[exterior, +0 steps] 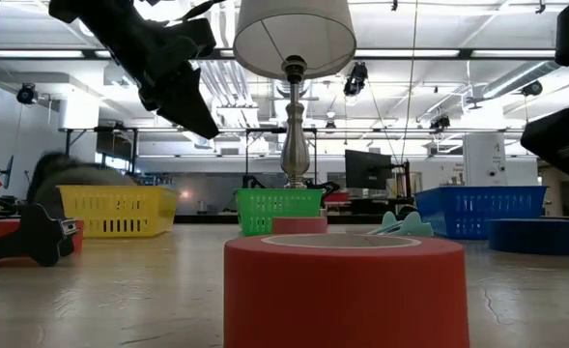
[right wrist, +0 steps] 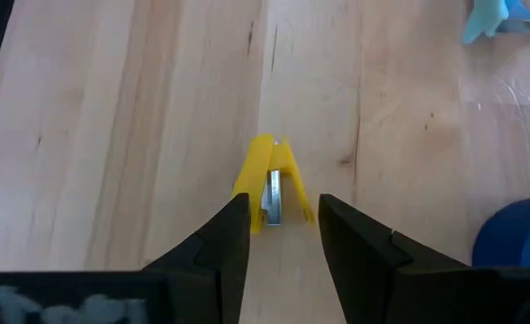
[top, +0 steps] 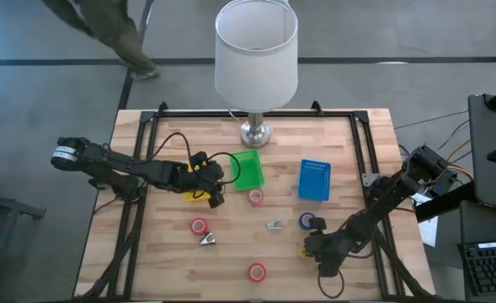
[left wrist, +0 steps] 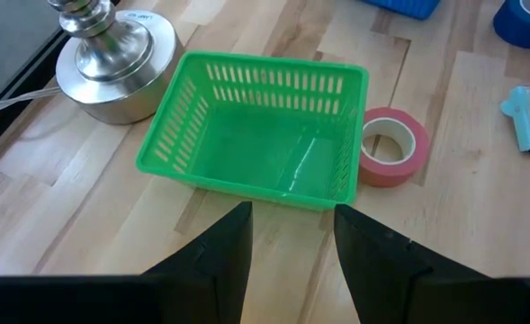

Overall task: Pick and place Stapler, Stapler remover, tape
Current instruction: Put the yellow stapler into the yellow bin

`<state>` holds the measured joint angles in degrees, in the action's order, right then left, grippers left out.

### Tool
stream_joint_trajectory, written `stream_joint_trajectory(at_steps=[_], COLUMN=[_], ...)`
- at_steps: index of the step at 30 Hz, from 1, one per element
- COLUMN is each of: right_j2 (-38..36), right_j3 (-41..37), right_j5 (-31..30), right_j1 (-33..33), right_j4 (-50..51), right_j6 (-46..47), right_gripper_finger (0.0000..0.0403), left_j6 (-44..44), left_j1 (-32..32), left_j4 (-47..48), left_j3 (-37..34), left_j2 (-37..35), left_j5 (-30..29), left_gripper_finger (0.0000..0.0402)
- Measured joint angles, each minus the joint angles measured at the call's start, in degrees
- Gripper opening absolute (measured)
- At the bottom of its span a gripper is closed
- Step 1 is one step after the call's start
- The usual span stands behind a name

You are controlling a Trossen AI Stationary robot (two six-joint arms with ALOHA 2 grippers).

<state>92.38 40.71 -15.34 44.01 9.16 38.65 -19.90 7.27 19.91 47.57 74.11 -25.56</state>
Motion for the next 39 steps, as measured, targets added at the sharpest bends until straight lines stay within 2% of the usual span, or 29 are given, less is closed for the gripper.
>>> stream_joint_trajectory(at_steps=[21, 39], right_j2=[2.8, 2.8], right_j3=[0.0, -0.2], right_j5=[-0.1, 0.3], right_j1=[0.0, 0.0], right_j4=[-3.4, -4.0], right_j6=[1.0, 0.2], right_gripper_finger=[0.0126, 0.0018], left_j6=[0.3, 0.6], left_j1=[0.0, 0.0], left_j4=[0.0, 0.0], left_j3=[0.0, 0.0], left_j2=[0.0, 0.0], left_j5=[0.0, 0.0], left_gripper_finger=[0.0161, 0.0161])
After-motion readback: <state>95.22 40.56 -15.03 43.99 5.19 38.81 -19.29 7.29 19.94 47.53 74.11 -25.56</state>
